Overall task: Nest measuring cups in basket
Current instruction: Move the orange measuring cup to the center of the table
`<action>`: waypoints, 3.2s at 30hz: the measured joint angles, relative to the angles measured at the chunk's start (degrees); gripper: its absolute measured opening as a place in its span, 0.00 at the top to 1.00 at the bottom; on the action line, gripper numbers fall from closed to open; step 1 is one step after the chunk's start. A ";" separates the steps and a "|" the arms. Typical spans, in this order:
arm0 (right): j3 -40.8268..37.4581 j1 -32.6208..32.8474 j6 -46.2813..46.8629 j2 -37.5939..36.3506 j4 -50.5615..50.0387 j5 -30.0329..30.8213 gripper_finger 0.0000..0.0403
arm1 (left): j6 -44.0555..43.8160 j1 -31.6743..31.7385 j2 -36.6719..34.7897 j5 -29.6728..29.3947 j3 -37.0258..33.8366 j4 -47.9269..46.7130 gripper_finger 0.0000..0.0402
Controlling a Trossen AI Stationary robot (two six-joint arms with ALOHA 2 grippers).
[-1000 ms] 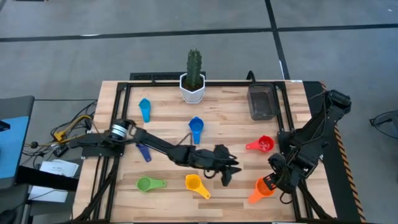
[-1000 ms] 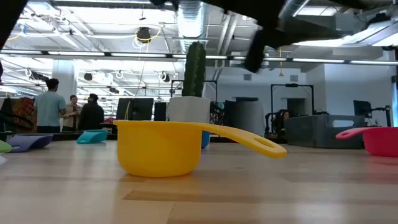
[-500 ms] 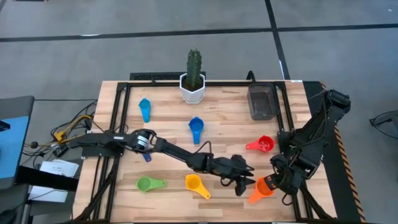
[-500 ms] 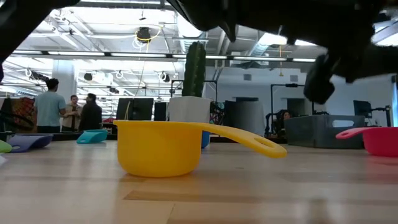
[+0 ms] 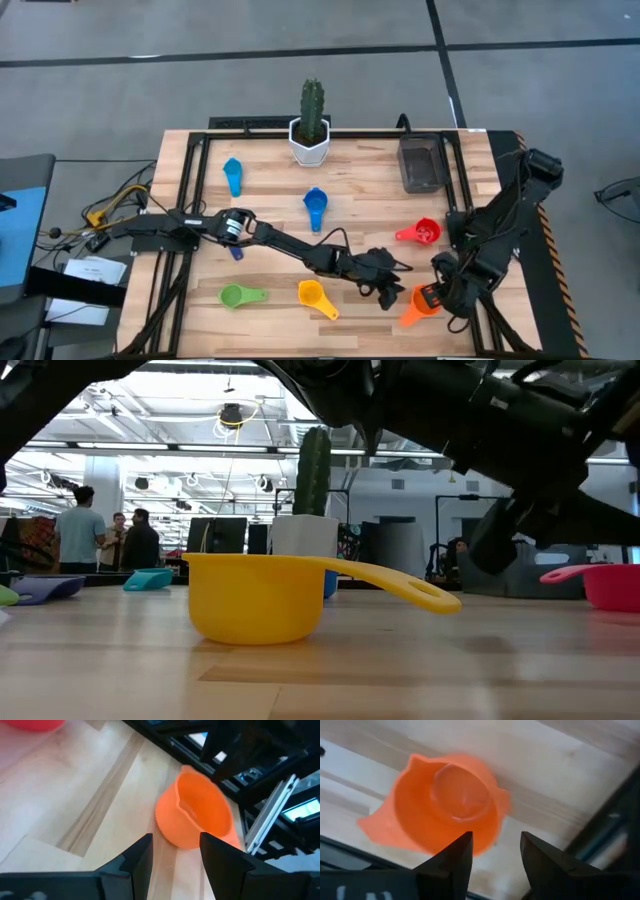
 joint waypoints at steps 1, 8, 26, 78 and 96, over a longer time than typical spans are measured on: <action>-0.03 -0.18 -0.32 1.08 0.84 -0.04 0.53 | 0.09 0.00 0.00 -0.01 -0.02 -0.22 0.62; -0.06 -0.03 1.18 5.90 2.82 -0.16 0.56 | 0.13 -0.02 -0.02 0.36 -0.04 -2.60 0.62; 0.22 0.39 1.34 6.14 2.94 -0.14 0.69 | -2.17 0.33 -0.11 8.40 -0.02 -1.81 0.62; 8.20 2.35 0.73 1.75 -15.50 3.38 0.43 | 9.11 4.43 -4.96 -0.29 0.00 -6.09 0.62; 7.94 1.27 0.28 2.70 -14.39 5.23 0.45 | 3.75 0.24 0.17 6.05 -0.20 -2.60 0.62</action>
